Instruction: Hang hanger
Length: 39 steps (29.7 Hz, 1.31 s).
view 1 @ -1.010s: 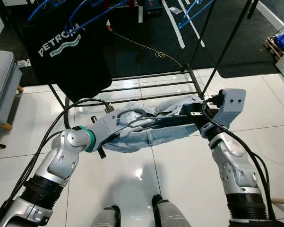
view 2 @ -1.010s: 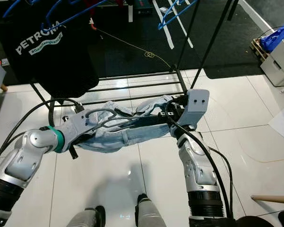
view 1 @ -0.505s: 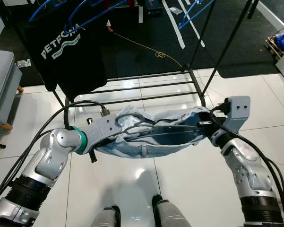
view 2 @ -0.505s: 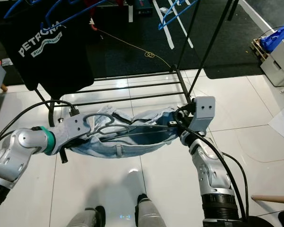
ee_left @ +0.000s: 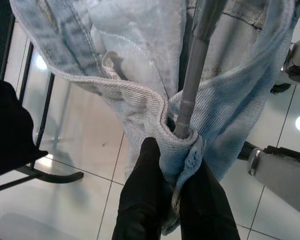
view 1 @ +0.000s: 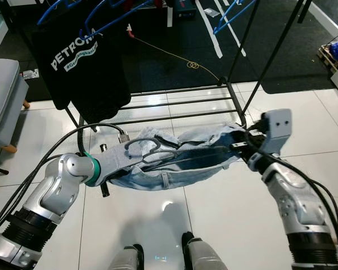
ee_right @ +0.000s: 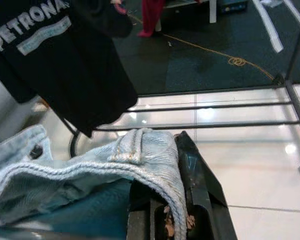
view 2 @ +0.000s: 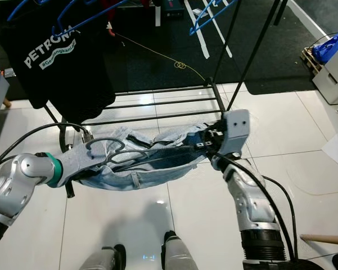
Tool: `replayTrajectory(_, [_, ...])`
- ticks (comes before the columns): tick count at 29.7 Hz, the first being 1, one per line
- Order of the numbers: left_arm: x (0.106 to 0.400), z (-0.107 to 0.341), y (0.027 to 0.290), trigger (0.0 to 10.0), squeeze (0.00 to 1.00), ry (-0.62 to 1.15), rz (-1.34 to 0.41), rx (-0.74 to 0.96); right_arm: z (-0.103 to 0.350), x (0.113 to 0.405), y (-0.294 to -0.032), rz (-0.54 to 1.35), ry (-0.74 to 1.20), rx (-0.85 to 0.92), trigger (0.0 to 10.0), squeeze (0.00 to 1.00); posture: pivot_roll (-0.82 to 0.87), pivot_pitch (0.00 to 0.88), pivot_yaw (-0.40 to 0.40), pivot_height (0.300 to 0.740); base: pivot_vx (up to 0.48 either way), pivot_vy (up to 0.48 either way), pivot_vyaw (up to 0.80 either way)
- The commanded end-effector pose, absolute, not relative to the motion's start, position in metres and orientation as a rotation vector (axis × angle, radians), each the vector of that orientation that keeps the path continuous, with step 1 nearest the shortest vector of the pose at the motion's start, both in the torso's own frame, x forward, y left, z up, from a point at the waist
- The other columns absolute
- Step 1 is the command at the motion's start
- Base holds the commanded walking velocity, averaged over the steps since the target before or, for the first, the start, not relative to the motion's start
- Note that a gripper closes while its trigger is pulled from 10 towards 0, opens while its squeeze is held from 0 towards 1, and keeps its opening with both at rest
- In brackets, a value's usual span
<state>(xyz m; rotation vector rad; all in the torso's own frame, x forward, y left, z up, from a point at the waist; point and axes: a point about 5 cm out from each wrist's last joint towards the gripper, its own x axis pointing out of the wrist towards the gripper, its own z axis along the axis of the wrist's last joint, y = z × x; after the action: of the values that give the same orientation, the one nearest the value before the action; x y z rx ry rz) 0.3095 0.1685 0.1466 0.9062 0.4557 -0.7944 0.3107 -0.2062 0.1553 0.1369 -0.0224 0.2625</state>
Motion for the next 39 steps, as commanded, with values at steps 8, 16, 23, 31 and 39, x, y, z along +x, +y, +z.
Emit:
replayTrajectory(8, [0.308, 0.141, 0.192, 0.0, 0.0, 0.542, -0.725, 0.952, 0.148, 0.291, -0.271, 0.067, -0.032, 0.216, 0.0, 0.0, -0.05, 0.148, 0.066, 0.74, 0.0, 0.0, 0.0])
replayTrajectory(16, [0.307, 0.144, 0.191, 0.0, 0.0, 0.532, -0.753, 0.979, 0.152, 0.291, -0.276, 0.056, -0.069, 0.28, 0.0, 0.0, -0.05, 0.153, 0.066, 0.74, 0.0, 0.0, 0.0])
replayTrajectory(23, [0.3, 0.143, 0.182, 0.0, 0.0, 0.504, -0.873, 1.045, 0.164, 0.297, -0.281, 0.018, -0.103, 0.297, 0.0, 0.0, -0.04, 0.156, 0.061, 0.74, 0.0, 0.0, 0.0])
replayTrajectory(31, [0.298, 0.127, 0.168, 0.0, 0.0, 0.532, -0.944, 1.081, 0.19, 0.307, -0.251, 0.144, -0.153, 0.331, 0.0, 0.0, -0.05, 0.156, 0.073, 0.74, 0.0, 0.0, 0.0])
replayTrajectory(39, [0.308, 0.127, 0.174, 0.0, 0.0, 0.543, -0.876, 1.07, 0.19, 0.304, -0.229, 0.271, -0.104, 0.305, 0.0, 0.0, -0.05, 0.153, 0.074, 0.74, 0.0, 0.0, 0.0])
